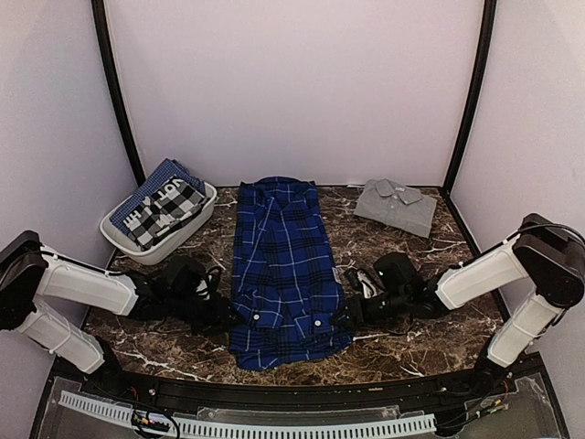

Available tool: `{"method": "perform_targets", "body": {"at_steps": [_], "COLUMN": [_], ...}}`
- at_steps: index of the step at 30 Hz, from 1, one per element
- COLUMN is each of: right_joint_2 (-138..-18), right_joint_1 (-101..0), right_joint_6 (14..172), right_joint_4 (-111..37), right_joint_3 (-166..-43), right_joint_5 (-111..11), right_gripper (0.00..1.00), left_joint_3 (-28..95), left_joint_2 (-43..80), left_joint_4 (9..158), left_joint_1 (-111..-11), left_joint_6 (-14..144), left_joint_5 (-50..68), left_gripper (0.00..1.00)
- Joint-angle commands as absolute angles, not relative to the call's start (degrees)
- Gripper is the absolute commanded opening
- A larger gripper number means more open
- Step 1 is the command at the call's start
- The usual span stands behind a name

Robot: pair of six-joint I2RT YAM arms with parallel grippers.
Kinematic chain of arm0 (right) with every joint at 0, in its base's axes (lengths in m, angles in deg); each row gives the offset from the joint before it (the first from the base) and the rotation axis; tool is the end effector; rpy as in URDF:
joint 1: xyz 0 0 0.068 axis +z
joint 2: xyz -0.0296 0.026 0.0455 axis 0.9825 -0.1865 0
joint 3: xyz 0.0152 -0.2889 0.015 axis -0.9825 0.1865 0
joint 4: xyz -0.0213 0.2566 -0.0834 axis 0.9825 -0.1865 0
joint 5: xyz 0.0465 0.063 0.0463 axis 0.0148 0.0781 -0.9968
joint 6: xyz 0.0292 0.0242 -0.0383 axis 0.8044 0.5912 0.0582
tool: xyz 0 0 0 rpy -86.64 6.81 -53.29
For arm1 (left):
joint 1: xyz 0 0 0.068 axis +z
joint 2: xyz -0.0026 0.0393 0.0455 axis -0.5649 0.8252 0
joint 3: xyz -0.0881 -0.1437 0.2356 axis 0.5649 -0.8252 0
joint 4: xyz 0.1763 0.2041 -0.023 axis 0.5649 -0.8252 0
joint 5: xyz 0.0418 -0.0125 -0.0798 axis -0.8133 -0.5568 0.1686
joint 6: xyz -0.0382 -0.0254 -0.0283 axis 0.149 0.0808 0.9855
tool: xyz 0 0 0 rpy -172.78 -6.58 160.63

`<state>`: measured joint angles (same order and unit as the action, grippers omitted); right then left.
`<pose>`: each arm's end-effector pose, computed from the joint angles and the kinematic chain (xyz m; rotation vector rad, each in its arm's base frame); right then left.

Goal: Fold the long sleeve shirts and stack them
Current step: Pick up the rectangle-folded shirt from the center of the board.

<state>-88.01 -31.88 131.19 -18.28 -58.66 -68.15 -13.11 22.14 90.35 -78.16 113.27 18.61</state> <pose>0.1773 0.2150 0.1281 -0.3103 2.6029 1.2223 0.1680 -0.1758 0.1446 -0.2050 2.6552 -1.1286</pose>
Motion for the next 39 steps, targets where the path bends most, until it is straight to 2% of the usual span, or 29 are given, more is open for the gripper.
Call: {"method": "perform_targets", "body": {"at_steps": [1, 7, 12, 14, 16, 19, 22, 23, 25, 27, 32, 39], "right_joint_2": [-88.4, -88.4, -86.9, -86.0, -84.8, -82.6, -80.6, -80.2, -79.6, -79.5, -79.9, -80.2], "right_joint_1": [-31.0, -30.7, -30.5, -30.3, -30.0, -29.2, -28.1, -27.7, -26.9, -25.8, -24.3, -24.0], "right_joint_6": [133.8, 134.9, 136.8, 137.9, 139.1, 140.9, 142.3, 142.8, 143.6, 144.3, 145.4, 145.9], "right_joint_4": [-17.8, -16.2, -14.4, -13.3, -12.3, -11.0, -10.3, -10.0, -9.4, -8.7, -7.5, -6.9], "right_joint_3": [-57.1, -57.4, -56.9, -56.2, -55.2, -53.6, -52.1, -51.7, -51.0, -50.5, -49.9, -50.0], "right_joint_5": [-69.6, -71.1, -71.9, -72.4, -72.6, -72.1, -71.2, -70.9, -70.3, -69.7, -68.6, -68.5], "right_gripper": [0.37, 0.27, 0.12, 0.07, 0.04, 0.01, 0.0, 0.0, 0.0, 0.0, 0.0, 0.0], "left_joint_3": [-12.0, -11.6, -10.4, -10.3, -10.7, -11.9, -13.3, -14.1, -15.4, -16.2, -18.1, -18.6], "left_joint_2": [25.3, 27.0, 26.8, 25.9, 24.7, 22.2, 19.9, 19.1, 18.3, 17.8, 18.5, 19.9], "left_joint_4": [87.9, 88.7, 89.3, 88.6, 87.9, 86.6, 86.7, 87.3, 88.3, 88.7, 91.1, 95.2], "left_joint_1": [-79.4, -79.7, -79.8, -80.1, -80.5, -81.5, -82.2, -82.5, -83.0, -83.9, -85.2, -85.6], "left_joint_6": [115.4, 118.6, 118.8, 118.9, 119.2, 119.6, 120.1, 120.7, 121.7, 122.7, 124.6, 126.8], "left_joint_5": [20.0, 21.6, 23.7, 24.7, 25.1, 25.3, 24.9, 24.8, 24.8, 24.2, 23.1, 23.0], "left_gripper": [0.39, 0.26, 0.07, 0.03, 0.02, 0.06, 0.17, 0.26, 0.33, 0.35, 0.33, 0.17]}}
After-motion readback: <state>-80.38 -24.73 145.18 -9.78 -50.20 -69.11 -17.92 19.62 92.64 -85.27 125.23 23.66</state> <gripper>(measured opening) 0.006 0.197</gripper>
